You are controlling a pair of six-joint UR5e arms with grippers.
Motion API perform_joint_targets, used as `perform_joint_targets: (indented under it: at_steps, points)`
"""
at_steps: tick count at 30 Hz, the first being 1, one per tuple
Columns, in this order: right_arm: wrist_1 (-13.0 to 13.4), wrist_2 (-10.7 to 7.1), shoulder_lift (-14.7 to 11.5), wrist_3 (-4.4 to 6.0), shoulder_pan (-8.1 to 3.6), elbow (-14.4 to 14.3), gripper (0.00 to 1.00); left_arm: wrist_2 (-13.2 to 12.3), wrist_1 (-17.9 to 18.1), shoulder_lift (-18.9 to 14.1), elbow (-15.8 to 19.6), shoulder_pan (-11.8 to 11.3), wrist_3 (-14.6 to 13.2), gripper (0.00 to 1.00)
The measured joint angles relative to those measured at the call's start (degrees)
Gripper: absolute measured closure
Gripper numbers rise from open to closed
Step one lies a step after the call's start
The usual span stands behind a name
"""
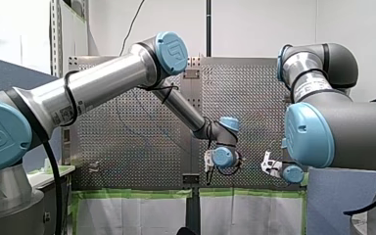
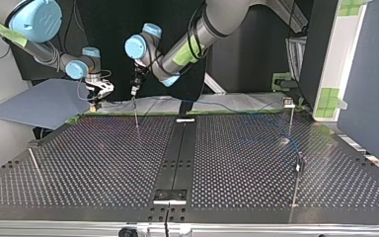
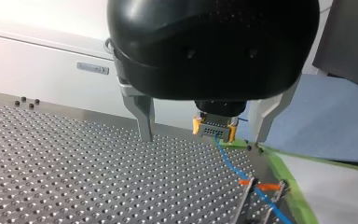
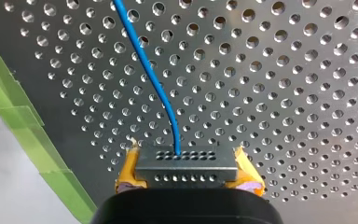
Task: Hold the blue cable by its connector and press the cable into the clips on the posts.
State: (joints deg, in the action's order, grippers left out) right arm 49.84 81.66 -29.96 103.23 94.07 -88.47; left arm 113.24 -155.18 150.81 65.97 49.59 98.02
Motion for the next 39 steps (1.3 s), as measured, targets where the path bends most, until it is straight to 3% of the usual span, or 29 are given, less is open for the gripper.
perform_joint_targets:
  at_steps: [5, 10, 20, 30, 39]
  points:
    - [0.00, -0.10, 0.01, 0.29, 0.07, 0.00, 1.00, -0.97, 1.19, 1.33, 2.50, 0.25, 1.92, 0.00]
    - [0.00, -0.16, 0.01, 0.67, 0.15, 0.00, 1.00, -1.36, 0.11, 3.61, 3.71, 0.51, 2.77, 0.00]
    - [0.05, -0.18, 0.02, 0.74, 0.16, 0.00, 1.00, 0.02, -0.99, 7.52, -0.35, 0.13, 3.66, 0.00]
    - [0.00, -0.17, 0.02, 0.75, 0.15, 0.00, 1.00, 1.17, -1.27, 7.67, -4.36, 0.79, 3.16, 0.00]
    - [0.15, -0.16, 0.02, 0.72, 0.15, 0.00, 1.00, 2.32, -1.14, 7.68, -5.14, 0.74, 2.95, 0.00]
